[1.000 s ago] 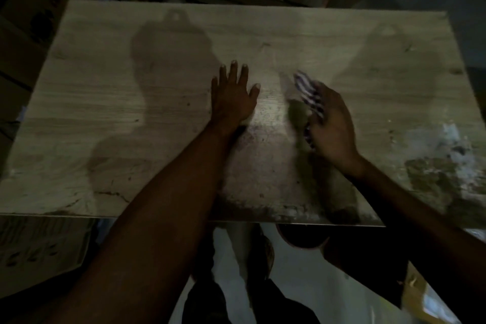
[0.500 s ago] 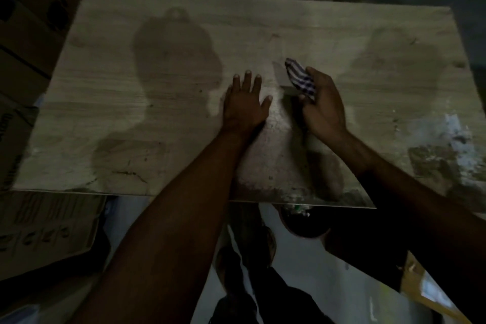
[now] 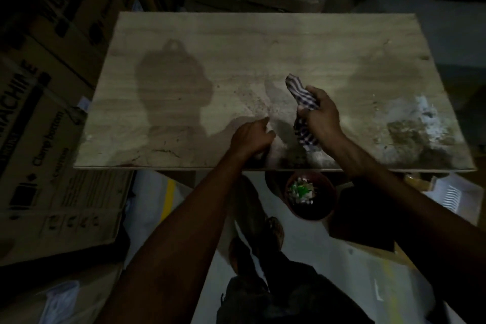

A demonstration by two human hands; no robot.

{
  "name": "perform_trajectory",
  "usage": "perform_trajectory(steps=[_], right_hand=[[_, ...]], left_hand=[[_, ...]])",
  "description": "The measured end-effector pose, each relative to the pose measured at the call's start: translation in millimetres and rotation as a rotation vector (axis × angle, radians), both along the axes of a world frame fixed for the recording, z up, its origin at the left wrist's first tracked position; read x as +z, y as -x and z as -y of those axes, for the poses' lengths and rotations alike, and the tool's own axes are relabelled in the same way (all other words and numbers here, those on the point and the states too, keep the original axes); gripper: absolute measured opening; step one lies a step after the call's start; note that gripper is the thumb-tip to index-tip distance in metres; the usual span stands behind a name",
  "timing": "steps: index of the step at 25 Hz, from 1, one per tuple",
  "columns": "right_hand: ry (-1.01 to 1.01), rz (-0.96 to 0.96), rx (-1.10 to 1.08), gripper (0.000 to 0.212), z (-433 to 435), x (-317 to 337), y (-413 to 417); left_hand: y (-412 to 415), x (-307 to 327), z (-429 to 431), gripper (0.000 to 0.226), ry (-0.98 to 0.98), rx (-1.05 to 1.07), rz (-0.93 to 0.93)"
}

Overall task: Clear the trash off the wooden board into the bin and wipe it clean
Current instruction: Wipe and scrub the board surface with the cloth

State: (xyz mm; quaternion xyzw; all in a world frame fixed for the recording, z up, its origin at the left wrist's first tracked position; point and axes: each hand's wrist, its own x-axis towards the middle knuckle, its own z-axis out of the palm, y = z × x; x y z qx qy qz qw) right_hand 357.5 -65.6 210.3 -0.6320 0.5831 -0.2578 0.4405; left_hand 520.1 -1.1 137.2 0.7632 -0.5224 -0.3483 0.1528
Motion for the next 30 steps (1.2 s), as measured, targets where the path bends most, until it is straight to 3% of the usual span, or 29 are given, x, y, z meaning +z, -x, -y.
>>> perform_trajectory(steps=[3,5,7,9,11,14,18,26,30], right_hand=[[-0.197,0.288,-0.133,0.043,-2,28,-5],[-0.35,0.509,-0.127,0.037,-7,48,-1],[-0.45,0.733,-0.113,0.035,-17,73,1],[-0.547,0.936,-0.099,0.036,-31,105,3],[-0.581,1.099,-0.073,0.044,-39,129,4],[-0.58,1.156,-0.055,0.061,-49,156,7],[-0.607,1.272,0.024,0.053,-51,181,13],[-0.533,1.462,0.213,0.047,-56,231,15],[-0.552,1.459,0.177,0.047,-60,227,23]], left_hand=[[-13,48,-14,0.051,0.151,0.478,-0.67],[-19,92,-27,0.043,0.257,0.681,-1.097],[-31,135,-43,0.043,0.37,0.672,-1.431],[-40,172,-58,0.046,0.472,0.576,-1.597],[-42,201,-64,0.047,0.522,0.524,-1.651],[-43,238,-68,0.047,0.578,0.476,-1.746],[-46,273,-68,0.049,0.582,0.313,-1.882],[-39,315,-58,0.044,0.672,0.176,-1.85],[-22,314,-54,0.041,0.674,0.178,-1.775]])
